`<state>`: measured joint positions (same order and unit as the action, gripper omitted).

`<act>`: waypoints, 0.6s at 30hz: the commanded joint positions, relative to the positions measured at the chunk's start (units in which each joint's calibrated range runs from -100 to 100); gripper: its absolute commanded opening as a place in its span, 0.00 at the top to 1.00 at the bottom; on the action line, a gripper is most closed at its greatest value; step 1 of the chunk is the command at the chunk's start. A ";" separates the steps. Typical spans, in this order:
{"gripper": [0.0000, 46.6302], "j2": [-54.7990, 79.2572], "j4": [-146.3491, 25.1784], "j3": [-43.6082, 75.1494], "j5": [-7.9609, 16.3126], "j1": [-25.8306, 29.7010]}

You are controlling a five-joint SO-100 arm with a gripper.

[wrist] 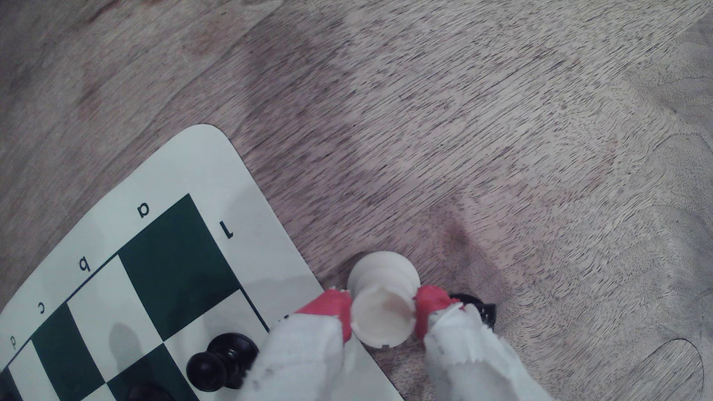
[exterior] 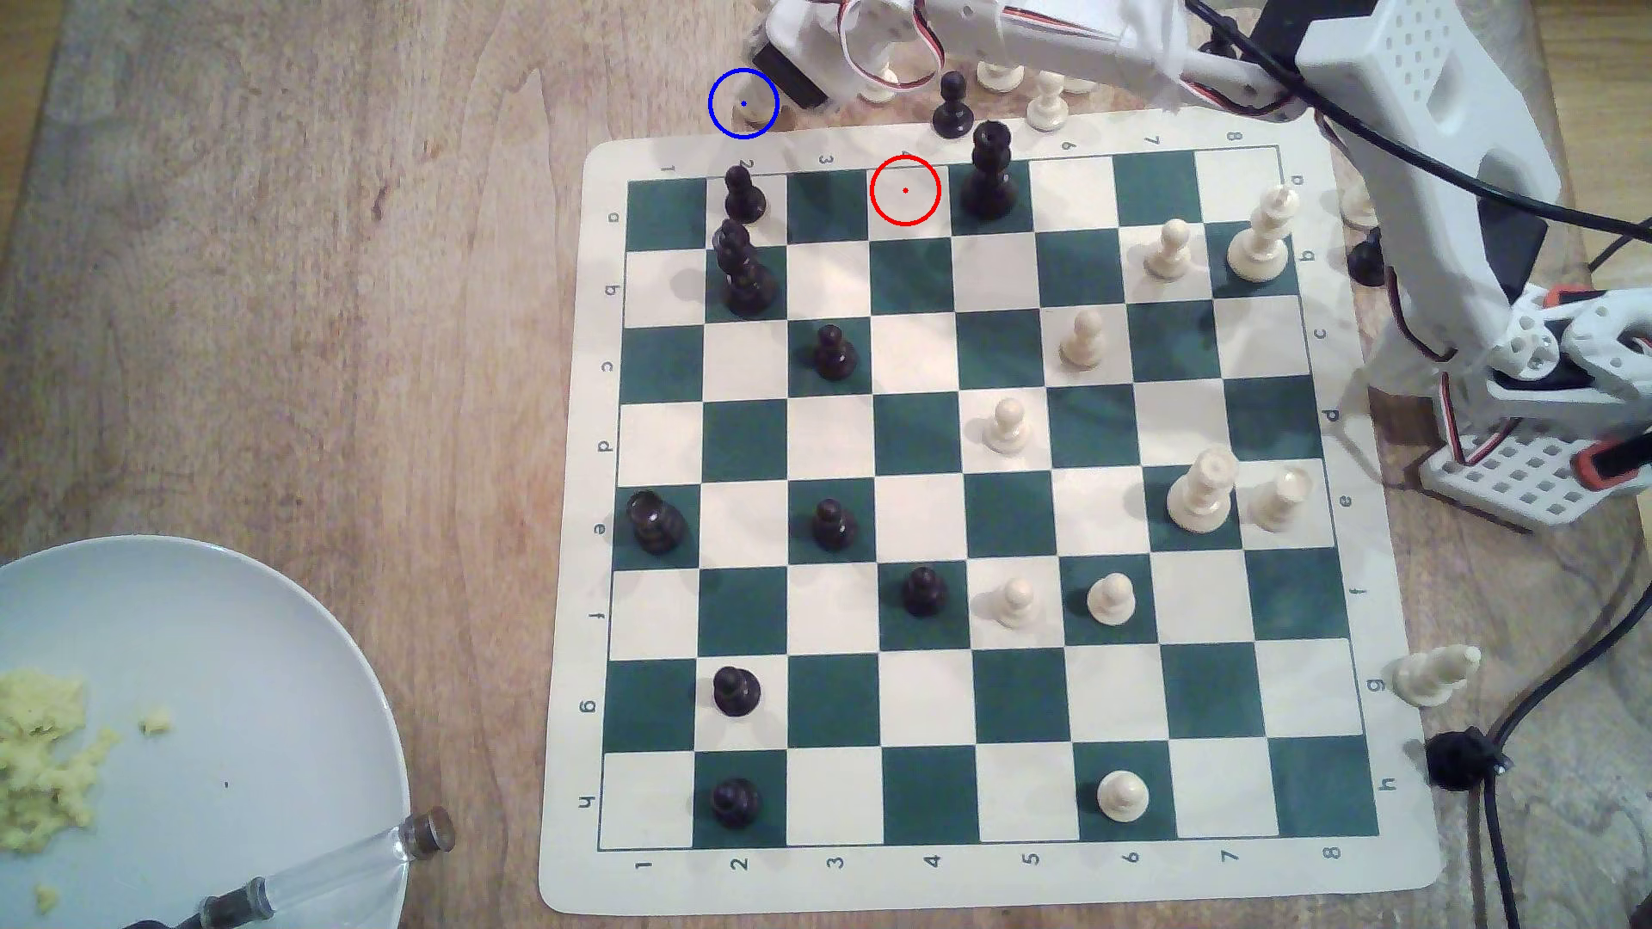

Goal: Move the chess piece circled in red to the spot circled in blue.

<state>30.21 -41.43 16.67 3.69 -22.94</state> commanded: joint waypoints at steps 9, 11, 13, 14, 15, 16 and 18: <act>0.55 -5.59 -0.01 4.63 -0.44 0.06; 0.55 -6.44 -0.09 4.63 -0.44 0.06; 0.55 -7.29 -0.09 4.63 -0.44 0.06; 0.55 -8.47 -0.09 4.63 -0.54 0.06; 0.55 -9.07 -0.17 4.63 -0.54 0.06; 0.55 -9.83 -0.50 4.63 -0.54 -0.02; 0.56 -11.27 -1.15 4.63 -0.63 -0.02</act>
<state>29.62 -41.67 16.67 3.35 -22.94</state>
